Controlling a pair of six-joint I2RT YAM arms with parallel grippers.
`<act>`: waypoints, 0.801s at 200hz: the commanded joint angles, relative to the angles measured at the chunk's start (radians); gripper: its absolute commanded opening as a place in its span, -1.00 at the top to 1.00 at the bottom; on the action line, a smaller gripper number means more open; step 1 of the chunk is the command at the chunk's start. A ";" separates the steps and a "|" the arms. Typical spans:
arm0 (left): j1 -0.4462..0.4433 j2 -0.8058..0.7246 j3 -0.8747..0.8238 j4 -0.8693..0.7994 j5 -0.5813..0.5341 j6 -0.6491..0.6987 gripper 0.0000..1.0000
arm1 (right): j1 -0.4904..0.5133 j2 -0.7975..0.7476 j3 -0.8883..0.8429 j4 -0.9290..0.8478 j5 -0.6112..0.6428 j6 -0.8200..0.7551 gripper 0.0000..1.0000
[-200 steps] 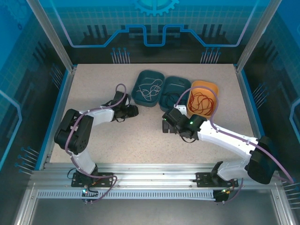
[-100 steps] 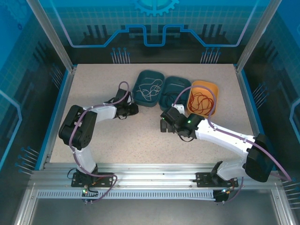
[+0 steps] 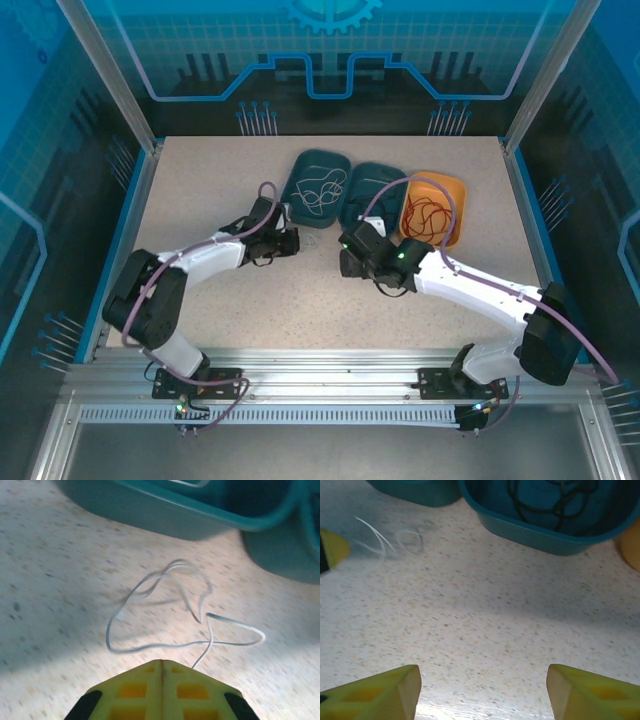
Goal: Untangle the cables
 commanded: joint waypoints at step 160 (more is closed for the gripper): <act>-0.125 -0.437 0.076 -0.278 -0.049 -0.044 1.00 | -0.089 0.265 0.091 0.188 -0.147 -0.087 0.48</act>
